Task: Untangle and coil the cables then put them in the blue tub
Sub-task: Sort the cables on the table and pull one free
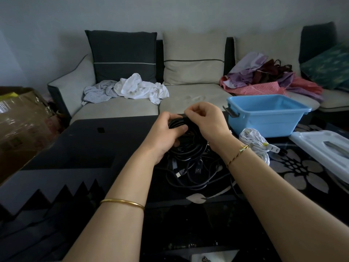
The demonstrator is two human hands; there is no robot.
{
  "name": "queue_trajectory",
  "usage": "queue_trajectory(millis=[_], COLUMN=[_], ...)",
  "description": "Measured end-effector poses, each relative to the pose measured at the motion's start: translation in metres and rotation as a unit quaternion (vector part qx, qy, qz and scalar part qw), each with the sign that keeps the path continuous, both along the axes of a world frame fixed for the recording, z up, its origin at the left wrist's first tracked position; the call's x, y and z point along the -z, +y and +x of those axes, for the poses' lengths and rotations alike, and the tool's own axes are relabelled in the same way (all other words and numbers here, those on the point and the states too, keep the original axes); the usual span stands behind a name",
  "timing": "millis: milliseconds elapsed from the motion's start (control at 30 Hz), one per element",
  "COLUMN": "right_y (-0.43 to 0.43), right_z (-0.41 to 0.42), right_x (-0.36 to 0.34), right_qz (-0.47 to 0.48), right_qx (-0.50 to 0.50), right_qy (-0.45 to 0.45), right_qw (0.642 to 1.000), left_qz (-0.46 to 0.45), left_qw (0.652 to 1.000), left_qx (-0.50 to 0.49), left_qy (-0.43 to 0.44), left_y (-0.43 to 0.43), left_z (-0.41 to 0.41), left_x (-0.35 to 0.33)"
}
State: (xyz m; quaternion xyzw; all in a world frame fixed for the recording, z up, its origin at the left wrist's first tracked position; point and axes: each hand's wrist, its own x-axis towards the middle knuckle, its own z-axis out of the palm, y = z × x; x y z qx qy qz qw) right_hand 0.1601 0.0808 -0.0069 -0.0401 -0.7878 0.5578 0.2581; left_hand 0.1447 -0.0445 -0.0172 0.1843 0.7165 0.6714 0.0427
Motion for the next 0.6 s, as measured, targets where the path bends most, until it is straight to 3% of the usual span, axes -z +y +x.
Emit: queue_trajectory(millis=[267,367,600], right_y=[0.004,0.005,0.002], right_z=[0.009,0.007,0.003], right_x=[0.004,0.008,0.024], right_qz=[0.011,0.087,0.037], right_qx=[-0.122,-0.133,-0.119], right_qy=[-0.013,-0.012,-0.01], right_qw=[0.992,0.987,0.992], left_qz=[0.097,0.129,0.073], left_qw=[0.988,0.98,0.982], left_qx=[-0.031,-0.028,-0.038], left_qy=[-0.114,-0.146,-0.171], left_y=[-0.003,-0.003,-0.01], left_z=[0.0,-0.002,-0.003], left_x=[-0.006,-0.007,0.0])
